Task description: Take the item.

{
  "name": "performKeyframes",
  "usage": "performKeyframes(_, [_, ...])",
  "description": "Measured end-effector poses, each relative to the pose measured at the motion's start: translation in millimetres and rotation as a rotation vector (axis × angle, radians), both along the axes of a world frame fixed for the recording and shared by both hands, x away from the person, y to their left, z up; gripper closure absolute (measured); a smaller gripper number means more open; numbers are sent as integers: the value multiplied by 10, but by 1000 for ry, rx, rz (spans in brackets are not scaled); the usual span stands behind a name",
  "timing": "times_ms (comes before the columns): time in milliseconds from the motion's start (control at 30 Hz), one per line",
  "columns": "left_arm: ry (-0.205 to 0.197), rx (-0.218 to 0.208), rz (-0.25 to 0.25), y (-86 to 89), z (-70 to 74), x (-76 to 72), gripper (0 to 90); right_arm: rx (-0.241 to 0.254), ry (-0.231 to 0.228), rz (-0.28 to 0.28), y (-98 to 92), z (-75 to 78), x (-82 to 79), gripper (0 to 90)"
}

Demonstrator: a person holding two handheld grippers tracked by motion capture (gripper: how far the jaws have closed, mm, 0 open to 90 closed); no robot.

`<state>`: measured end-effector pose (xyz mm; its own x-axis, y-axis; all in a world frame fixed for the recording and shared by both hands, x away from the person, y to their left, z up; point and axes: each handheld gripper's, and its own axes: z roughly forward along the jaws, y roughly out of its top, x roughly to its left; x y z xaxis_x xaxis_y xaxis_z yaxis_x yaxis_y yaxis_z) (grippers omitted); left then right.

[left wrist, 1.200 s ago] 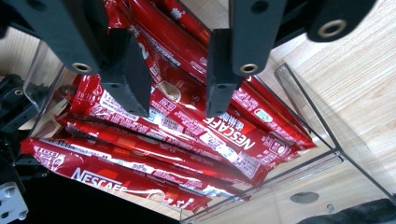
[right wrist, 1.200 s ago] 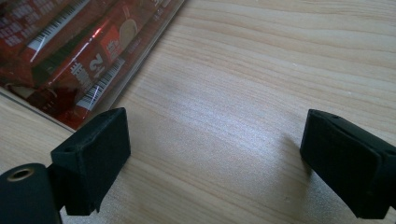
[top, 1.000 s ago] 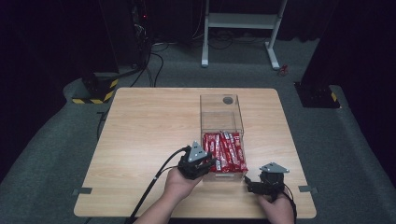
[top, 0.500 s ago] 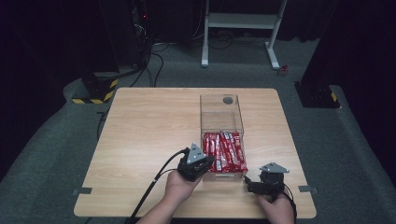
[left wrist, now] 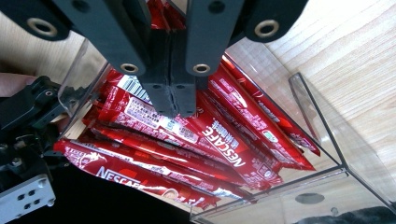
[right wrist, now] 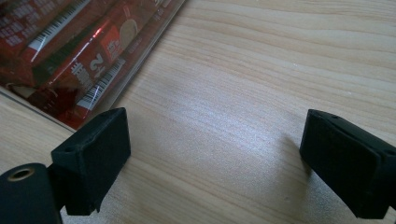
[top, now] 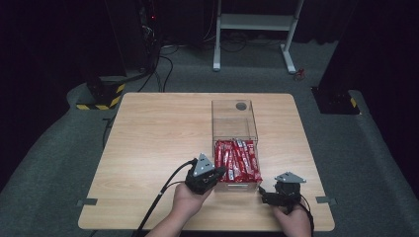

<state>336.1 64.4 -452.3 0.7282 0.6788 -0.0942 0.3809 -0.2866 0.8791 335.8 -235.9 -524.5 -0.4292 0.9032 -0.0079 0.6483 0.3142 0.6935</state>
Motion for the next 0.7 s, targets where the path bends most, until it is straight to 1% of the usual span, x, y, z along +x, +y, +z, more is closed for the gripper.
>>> performKeyframes(100, [-8, -9, -2, 14, 12, 4, 890, 0, 0, 0, 0, 0, 0, 83])
performKeyframes(267, [-19, -37, -9, 44, 43, 12, 891, 3, 1, -3, 3, 0, -1, 83])
performKeyframes(333, [-27, -39, -11, 63, 53, 13, 891, 3, 1, -3, 3, 0, -1, 83])
performKeyframes(500, [-44, -51, -33, 109, 74, 12, 891, 1, 0, -1, 1, 0, 0, 83])
performKeyframes(700, [-53, -70, -51, 146, 80, 11, 891, 1, 0, -1, 1, 0, 0, 83])
